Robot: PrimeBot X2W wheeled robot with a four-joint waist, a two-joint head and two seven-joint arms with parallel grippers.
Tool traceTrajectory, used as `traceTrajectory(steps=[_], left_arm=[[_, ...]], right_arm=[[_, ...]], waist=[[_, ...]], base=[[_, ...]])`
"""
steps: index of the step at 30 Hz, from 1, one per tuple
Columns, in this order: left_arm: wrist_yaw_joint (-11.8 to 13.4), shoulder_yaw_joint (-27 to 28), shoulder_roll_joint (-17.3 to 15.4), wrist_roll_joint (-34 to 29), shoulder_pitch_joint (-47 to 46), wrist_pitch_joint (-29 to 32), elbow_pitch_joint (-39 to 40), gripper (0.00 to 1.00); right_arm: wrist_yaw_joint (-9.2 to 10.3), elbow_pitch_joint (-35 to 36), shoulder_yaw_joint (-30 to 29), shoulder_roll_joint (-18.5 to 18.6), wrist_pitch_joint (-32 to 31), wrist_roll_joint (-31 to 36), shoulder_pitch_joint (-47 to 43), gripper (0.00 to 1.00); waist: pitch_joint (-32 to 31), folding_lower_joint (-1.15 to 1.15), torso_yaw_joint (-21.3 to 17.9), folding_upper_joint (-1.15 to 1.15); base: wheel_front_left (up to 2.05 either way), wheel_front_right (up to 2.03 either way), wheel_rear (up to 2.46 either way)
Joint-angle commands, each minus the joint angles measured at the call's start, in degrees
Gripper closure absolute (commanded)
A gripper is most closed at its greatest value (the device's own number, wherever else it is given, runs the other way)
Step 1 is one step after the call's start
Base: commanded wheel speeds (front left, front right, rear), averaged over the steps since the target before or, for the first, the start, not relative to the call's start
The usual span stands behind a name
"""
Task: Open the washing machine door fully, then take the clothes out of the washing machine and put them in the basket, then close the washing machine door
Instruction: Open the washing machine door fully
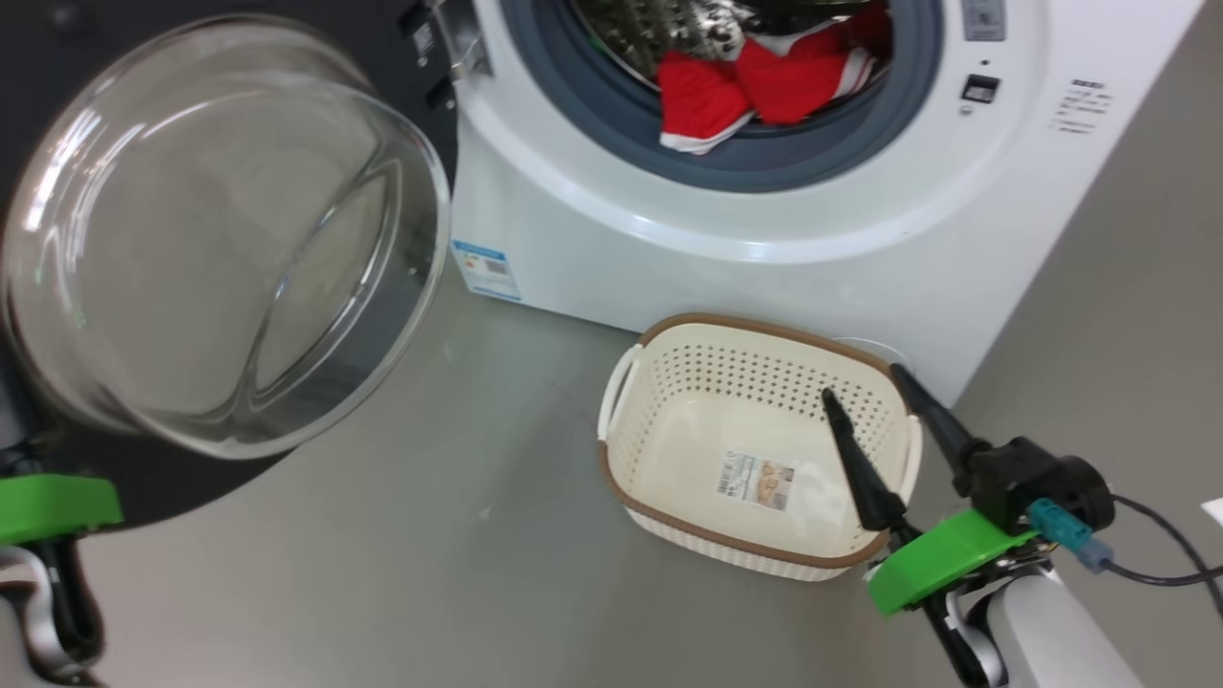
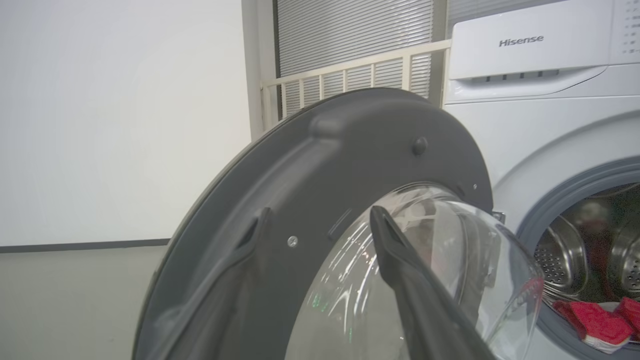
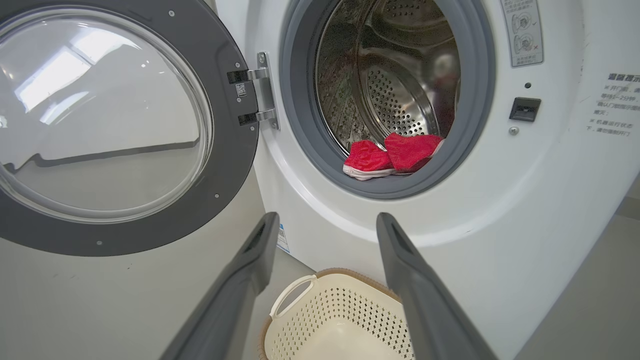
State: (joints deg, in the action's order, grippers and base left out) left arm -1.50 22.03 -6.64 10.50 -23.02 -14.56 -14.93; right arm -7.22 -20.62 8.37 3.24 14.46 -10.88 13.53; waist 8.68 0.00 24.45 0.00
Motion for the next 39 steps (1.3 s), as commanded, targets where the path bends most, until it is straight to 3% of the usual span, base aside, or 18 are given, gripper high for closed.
traceTrajectory(steps=[1, 10, 22, 39], left_arm=[[-1.17, 1.09, -1.09, -0.09, 0.76, -0.43, 3.93, 0.0], [-4.77, -6.35, 2.09, 2.78, 3.34, -0.42, 11.57, 0.0], [-5.9, -14.63, 1.13, 8.56, 8.31, 0.89, 12.1, 0.0], [-5.16, -14.61, -0.95, 9.18, 20.94, 0.76, 13.21, 0.0]], right_arm=[[-0.26, 1.93, 0.24, -0.36, 0.51, -0.76, 1.46, 0.0], [-0.26, 3.86, -5.66, -0.36, 0.52, 0.23, 1.48, 0.0], [-0.26, 6.06, -7.29, -0.36, 0.53, 1.16, 0.01, 0.0], [-0.26, 11.28, -6.73, -0.36, 0.53, 2.27, -6.62, 0.0]], waist=[[-0.91, 0.0, -1.81, 0.0], [-2.1, 0.0, -7.34, 0.0], [-3.69, 0.0, -15.99, 0.0], [-7.58, 0.0, -26.11, 0.0]], base=[[0.0, 0.0, 0.0], [0.0, 0.0, 0.0], [0.0, 0.0, 0.0], [0.0, 0.0, 0.0]])
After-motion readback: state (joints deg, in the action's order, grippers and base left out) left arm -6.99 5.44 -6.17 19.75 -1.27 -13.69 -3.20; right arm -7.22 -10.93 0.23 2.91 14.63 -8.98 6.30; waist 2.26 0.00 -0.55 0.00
